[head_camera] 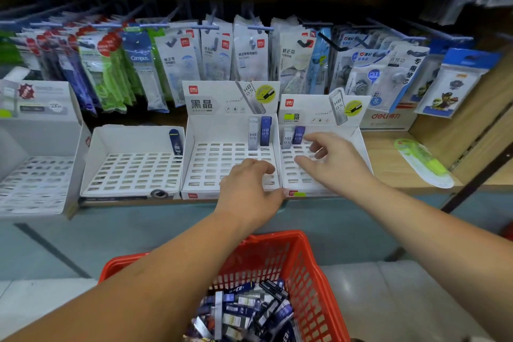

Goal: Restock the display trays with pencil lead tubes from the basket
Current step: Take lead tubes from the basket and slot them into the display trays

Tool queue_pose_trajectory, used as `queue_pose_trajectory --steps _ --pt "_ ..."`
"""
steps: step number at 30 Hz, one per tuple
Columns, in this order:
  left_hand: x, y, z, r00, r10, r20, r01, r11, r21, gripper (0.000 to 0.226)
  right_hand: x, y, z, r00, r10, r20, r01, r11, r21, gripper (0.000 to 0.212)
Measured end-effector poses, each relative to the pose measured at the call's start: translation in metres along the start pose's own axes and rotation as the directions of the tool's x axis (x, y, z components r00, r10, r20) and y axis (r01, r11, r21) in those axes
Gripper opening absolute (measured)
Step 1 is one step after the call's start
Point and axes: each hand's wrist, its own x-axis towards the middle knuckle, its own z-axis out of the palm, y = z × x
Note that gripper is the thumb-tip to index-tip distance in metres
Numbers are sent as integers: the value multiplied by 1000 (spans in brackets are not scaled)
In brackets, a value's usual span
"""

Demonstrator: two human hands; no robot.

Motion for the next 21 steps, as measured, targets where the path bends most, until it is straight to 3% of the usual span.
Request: queue_pose_trajectory --steps 4,7,11,15,17,21 --pt "-41 -2 -21 997 68 19 -68 997 -22 47 -50 -23 3 990 -128 62 134 985 -109 38" --pt "-81 -16 -39 989 70 132 -74 997 25 50 -88 -45 4 967 -193 164 219 963 -158 36" --pt "-127 -49 -44 975 -88 205 74 994 74 51 -129 -61 26 902 -31 430 59 997 -50 52" --pt "-157 -93 -10 942 -223 251 221 975 35 50 -158 -55 70 717 67 694 -8 996 -88 43" --pt "-167 -117 13 906 -277 319 287 958 17 49 -173 -49 97 646 111 755 -35 993 -117 41" --pt "-177 -167 53 818 -349 457 362 930 60 45 -202 -25 151 644 136 753 -135 989 -62 44"
